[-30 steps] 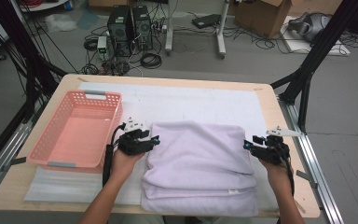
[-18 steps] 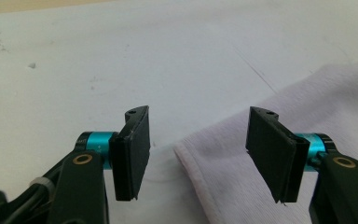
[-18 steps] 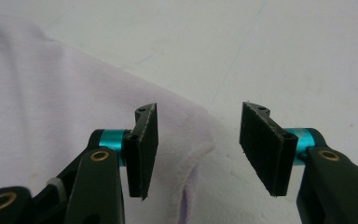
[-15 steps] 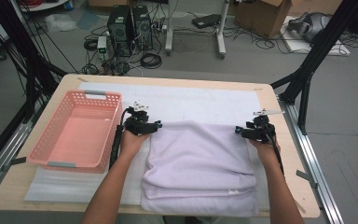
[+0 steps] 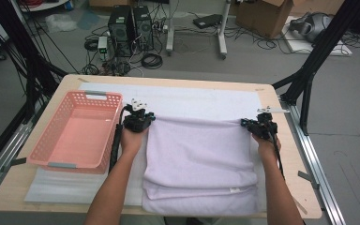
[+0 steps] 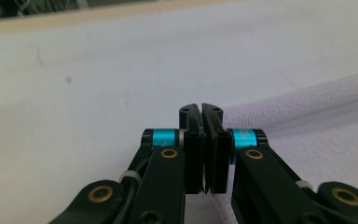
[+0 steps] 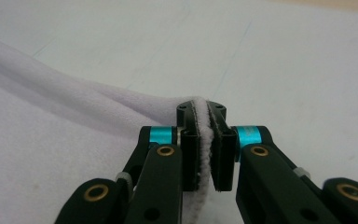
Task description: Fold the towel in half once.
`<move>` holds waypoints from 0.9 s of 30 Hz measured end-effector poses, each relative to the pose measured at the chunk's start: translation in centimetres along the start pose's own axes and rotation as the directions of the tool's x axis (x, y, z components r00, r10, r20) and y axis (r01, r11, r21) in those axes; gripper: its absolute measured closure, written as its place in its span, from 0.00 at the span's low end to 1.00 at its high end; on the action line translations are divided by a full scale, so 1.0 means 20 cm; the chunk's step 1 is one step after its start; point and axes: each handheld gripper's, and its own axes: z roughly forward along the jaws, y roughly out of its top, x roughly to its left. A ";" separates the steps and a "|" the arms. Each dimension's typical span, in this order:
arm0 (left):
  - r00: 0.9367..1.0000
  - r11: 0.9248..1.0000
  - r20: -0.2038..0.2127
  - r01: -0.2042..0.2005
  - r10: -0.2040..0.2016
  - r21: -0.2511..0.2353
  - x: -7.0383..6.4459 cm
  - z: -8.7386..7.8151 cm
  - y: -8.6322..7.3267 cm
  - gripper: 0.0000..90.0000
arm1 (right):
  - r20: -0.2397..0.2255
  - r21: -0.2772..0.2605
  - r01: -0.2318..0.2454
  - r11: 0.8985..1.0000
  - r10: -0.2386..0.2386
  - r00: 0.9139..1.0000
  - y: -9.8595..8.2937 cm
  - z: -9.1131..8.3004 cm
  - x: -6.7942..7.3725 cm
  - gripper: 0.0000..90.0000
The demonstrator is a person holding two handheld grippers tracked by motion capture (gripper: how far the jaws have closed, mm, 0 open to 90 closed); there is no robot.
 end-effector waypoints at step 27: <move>0.988 0.988 -0.017 0.151 -0.152 -0.034 0.08 0.08 0.17 0.56 | 0.091 -0.114 0.010 0.993 0.000 0.996 0.24 0.12 0.00 0.61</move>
